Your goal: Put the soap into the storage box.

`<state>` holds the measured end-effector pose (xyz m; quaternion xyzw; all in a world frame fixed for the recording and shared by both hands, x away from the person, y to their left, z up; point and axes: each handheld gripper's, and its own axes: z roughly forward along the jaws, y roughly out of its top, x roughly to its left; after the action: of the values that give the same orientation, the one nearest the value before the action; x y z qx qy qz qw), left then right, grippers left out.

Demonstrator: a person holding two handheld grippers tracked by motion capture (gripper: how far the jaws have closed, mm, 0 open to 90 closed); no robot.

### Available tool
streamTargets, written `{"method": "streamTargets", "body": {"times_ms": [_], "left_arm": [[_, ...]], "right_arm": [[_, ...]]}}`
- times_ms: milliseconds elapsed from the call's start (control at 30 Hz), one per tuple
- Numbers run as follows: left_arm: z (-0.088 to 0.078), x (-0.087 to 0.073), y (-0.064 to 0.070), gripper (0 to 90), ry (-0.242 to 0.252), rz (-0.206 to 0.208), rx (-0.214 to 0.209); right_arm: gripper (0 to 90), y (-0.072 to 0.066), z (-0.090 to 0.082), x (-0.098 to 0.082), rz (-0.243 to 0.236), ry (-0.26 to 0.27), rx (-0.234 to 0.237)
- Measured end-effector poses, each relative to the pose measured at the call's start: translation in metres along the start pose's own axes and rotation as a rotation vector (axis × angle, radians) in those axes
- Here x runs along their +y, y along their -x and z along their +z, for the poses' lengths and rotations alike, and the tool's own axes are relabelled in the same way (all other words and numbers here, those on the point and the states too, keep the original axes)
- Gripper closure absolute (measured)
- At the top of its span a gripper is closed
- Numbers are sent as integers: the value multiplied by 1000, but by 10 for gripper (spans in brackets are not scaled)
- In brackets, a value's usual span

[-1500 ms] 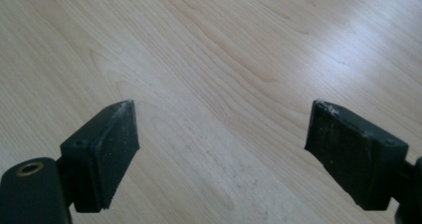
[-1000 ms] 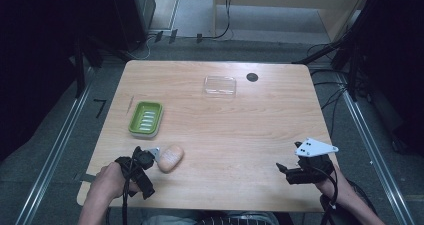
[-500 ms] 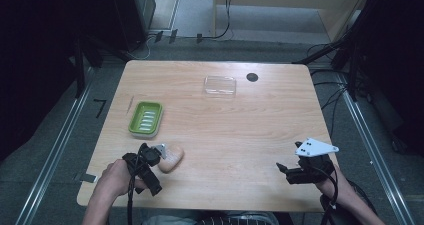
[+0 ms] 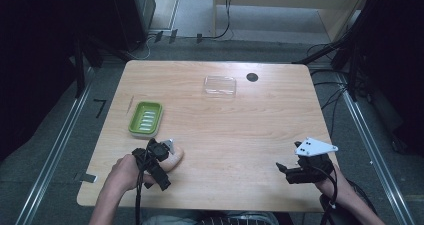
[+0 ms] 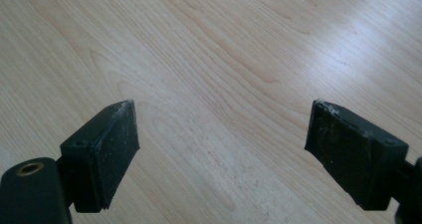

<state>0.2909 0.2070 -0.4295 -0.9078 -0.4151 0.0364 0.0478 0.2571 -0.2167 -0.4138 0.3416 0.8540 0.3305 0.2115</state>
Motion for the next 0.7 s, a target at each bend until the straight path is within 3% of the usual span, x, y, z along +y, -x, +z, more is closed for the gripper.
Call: {"method": "streamTargets", "body": {"times_ms": [400,700], "left_arm": [[3,15,-3,0,18,8,-40],[6,24,-12,0,58,-30,-53]], "right_arm": [[134,0,0,0,2,-1,4],[134,0,0,0,3,-4,4]]}}
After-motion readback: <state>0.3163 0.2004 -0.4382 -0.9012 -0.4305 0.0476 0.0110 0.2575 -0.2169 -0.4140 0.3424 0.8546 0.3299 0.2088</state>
